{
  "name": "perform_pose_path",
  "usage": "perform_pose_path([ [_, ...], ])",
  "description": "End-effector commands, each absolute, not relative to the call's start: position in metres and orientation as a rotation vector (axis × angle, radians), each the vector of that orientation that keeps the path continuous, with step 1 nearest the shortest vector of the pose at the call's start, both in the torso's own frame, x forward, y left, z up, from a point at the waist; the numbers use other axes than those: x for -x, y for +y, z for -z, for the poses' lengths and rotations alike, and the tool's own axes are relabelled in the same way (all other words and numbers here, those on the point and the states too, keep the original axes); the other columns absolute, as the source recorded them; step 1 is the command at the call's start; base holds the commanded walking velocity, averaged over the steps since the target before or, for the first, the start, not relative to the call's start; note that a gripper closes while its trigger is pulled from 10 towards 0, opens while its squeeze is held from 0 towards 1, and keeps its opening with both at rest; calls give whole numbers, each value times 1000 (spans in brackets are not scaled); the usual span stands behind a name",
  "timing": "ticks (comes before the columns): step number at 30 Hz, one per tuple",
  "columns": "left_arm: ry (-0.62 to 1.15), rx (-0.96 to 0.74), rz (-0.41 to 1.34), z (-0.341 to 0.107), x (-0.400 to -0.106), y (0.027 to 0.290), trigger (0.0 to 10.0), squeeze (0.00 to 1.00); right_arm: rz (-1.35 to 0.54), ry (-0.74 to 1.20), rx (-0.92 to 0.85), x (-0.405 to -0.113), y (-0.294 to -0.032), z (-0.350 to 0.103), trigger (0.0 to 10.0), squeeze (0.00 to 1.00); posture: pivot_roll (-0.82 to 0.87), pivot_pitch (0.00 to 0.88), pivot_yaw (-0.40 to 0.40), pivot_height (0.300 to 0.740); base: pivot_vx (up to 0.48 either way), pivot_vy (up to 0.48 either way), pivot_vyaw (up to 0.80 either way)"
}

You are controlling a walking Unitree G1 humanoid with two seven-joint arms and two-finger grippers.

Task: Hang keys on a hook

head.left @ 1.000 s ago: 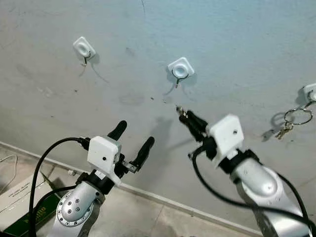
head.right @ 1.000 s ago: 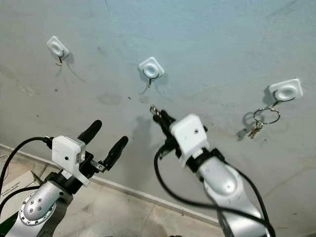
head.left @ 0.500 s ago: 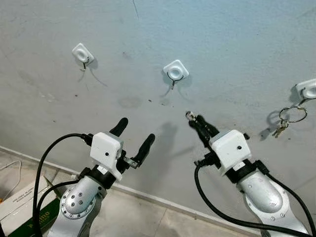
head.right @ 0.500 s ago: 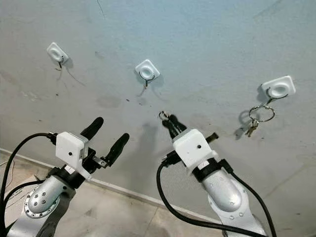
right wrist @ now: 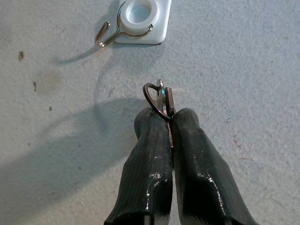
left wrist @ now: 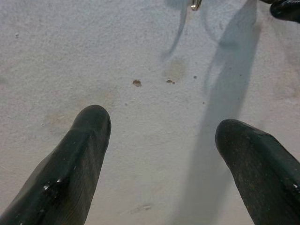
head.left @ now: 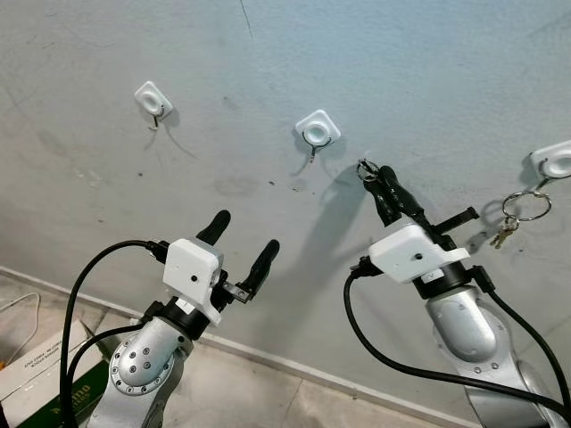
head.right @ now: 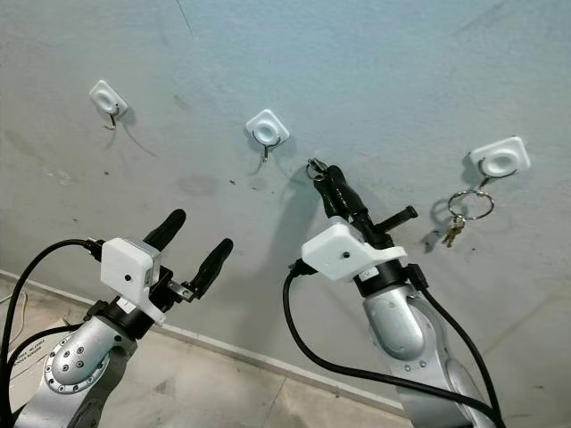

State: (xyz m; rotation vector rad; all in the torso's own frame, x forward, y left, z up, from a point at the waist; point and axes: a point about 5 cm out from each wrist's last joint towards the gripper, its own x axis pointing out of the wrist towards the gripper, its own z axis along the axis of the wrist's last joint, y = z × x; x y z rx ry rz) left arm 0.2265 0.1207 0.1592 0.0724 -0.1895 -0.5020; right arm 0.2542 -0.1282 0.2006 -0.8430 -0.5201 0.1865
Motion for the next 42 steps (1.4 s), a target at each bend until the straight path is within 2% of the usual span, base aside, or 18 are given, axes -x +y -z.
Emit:
perform_pose_path([
  [1,-182,-83,491,-157,-227,123,10000,0,-129,-574,866,-262,-128,-208,10000,0,19,44,46,740,0,0,0],
  [9,-184,-89,494,-157,-226,123,10000,0,-43,-682,974,-272,-119,-214,10000,0,31,43,47,740,0,0,0],
  [13,-183,-94,494,-157,-225,123,10000,0,-121,-695,918,-276,-104,-212,10000,0,43,47,46,740,0,0,0],
  [27,-176,-99,473,-155,-227,122,10000,0,-164,-726,907,-268,-97,-204,10000,0,34,57,46,740,0,0,0],
  [42,-176,-100,487,-155,-227,119,10000,0,-226,-759,835,-274,-71,-205,10000,0,40,61,46,740,0,0,0],
])
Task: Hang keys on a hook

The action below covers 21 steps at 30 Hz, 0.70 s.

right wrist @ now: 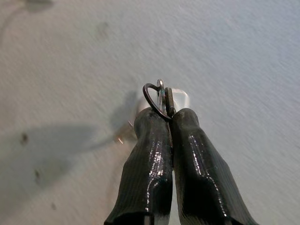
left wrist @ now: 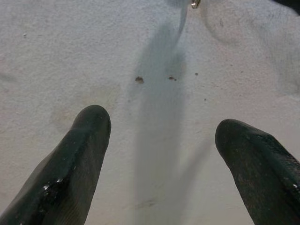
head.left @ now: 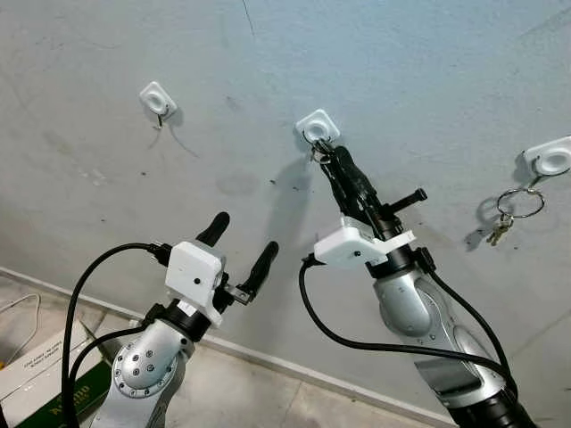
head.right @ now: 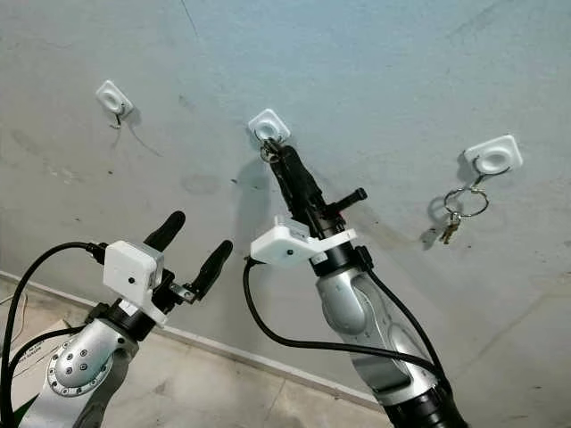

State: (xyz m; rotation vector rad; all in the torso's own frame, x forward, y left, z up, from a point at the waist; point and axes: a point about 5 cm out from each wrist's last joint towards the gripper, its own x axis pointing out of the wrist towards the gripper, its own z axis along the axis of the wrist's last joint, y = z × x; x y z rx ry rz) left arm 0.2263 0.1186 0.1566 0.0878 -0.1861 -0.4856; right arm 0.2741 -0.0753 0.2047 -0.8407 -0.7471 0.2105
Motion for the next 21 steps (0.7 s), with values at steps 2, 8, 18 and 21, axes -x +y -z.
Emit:
perform_pose_path([
  [2,-177,-100,488,-155,-227,119,10000,0,-230,-756,830,-275,-70,-204,10000,0,42,63,47,740,0,0,0],
  [8,-175,-101,490,-155,-226,119,10000,0,-248,-751,817,-277,-64,-200,10000,0,46,64,45,740,0,0,0],
  [18,-171,-96,490,-154,-226,118,10000,0,-253,-733,817,-280,-66,-195,10000,0,47,66,43,740,0,0,0],
  [21,-170,-97,491,-154,-226,119,10000,0,-272,-707,803,-279,-67,-191,10000,0,48,66,42,740,0,0,0],
])
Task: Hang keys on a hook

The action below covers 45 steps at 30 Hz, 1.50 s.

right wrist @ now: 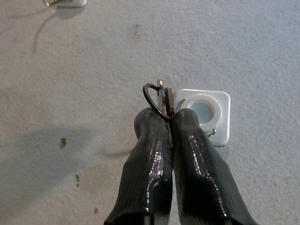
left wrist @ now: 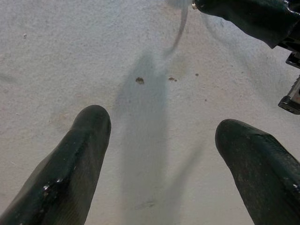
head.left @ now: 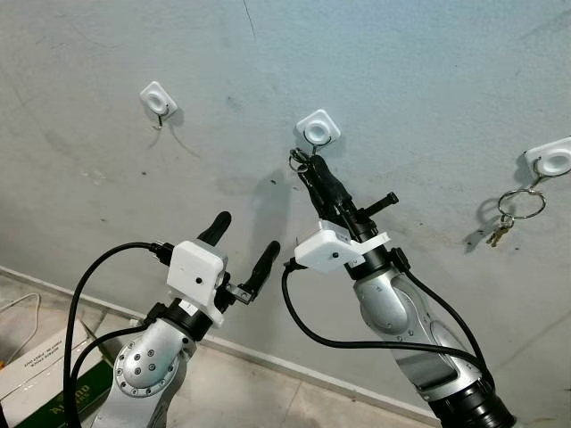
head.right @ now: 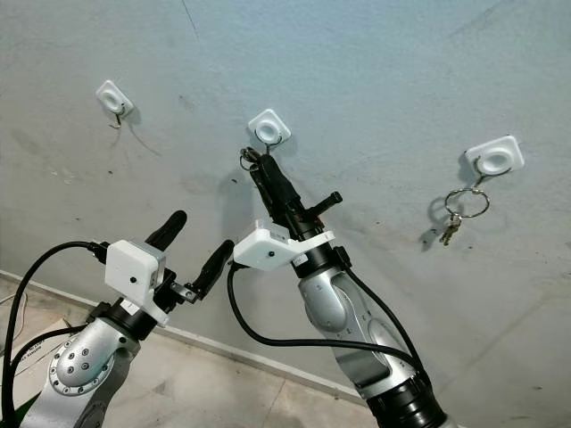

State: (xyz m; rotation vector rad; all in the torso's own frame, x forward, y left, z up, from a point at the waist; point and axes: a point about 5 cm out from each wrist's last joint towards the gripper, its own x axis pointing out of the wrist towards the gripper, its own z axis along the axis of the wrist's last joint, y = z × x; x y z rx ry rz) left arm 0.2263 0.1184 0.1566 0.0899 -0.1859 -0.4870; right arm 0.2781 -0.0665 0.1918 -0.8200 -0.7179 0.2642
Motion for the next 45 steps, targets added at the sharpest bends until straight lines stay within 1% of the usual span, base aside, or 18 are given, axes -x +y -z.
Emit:
perform_pose_path([
  [1,-170,-97,491,-154,-226,119,10000,0,-274,-705,801,-279,-67,-191,10000,0,48,66,42,740,0,0,0],
  [16,-169,-96,494,-154,-226,119,10000,0,-401,-644,741,-272,-63,-179,10000,0,47,66,44,740,0,0,0],
  [18,-168,-95,494,-153,-227,118,10000,0,-442,-623,727,-271,-61,-176,10000,0,47,66,44,740,0,0,0],
  [22,-168,-95,493,-153,-226,118,10000,0,-407,-663,761,-271,-63,-181,10000,0,47,65,43,740,0,0,0],
  [23,-168,-96,493,-153,-226,118,10000,0,-367,-700,778,-272,-66,-188,10000,0,47,65,43,740,0,0,0],
  [33,-169,-99,494,-153,-226,118,10000,0,-274,-799,796,-280,-74,-219,10000,0,47,61,43,740,0,0,0],
  [45,-170,-101,491,-153,-226,119,10000,0,-284,-744,811,-297,-78,-209,10000,0,53,60,40,740,0,0,0],
])
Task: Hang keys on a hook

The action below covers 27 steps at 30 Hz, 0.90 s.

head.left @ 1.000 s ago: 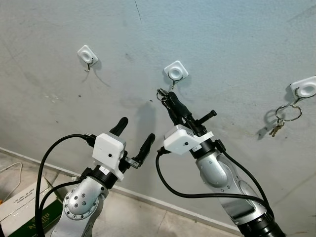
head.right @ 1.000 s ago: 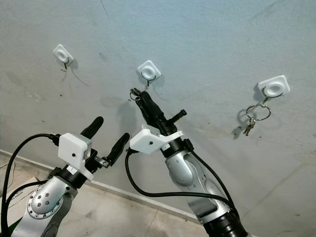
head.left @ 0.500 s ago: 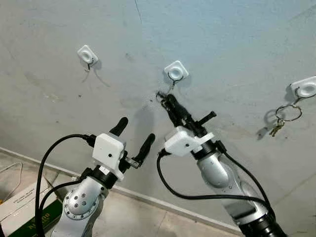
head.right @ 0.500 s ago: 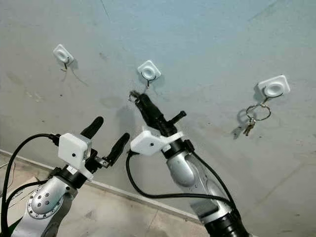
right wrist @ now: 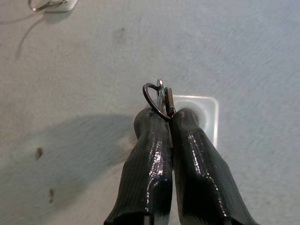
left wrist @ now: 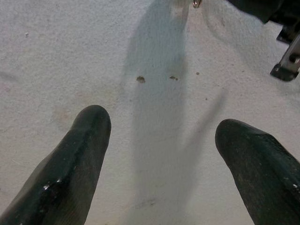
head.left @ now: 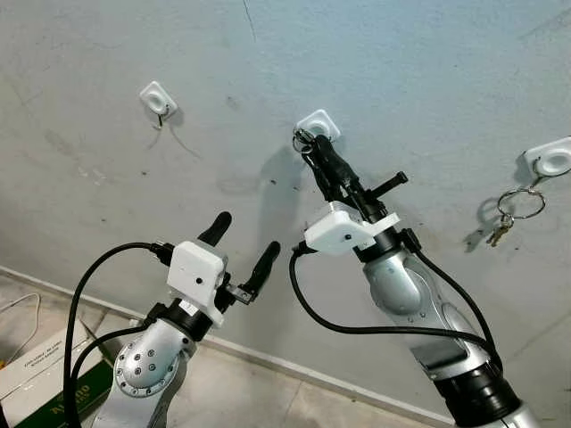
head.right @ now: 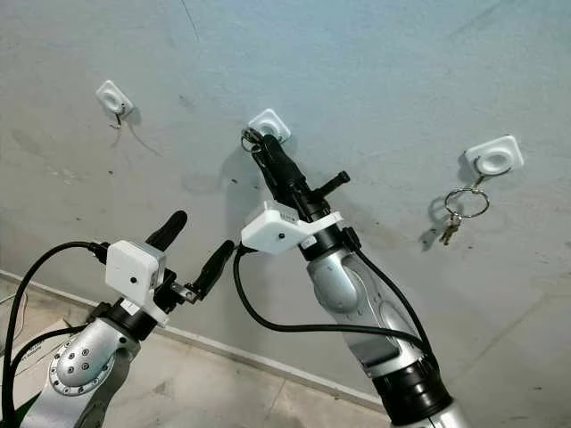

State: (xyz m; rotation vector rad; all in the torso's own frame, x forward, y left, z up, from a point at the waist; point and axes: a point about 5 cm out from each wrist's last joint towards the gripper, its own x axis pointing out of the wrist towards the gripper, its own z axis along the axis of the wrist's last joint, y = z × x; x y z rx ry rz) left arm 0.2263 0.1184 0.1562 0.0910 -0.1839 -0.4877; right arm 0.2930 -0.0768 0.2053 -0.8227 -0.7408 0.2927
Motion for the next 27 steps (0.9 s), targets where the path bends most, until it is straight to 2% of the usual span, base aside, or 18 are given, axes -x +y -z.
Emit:
perform_pose_path([
  [1,-170,-101,491,-153,-226,119,10000,0,-284,-744,811,-297,-78,-209,10000,0,53,60,40,740,0,0,0],
  [15,-167,-101,488,-154,-225,120,10000,0,-247,-649,809,-313,-97,-195,10000,0,62,66,41,740,0,0,0],
  [27,-167,-97,488,-154,-225,120,10000,0,-238,-668,808,-309,-98,-196,10000,0,60,73,46,740,0,0,0],
])
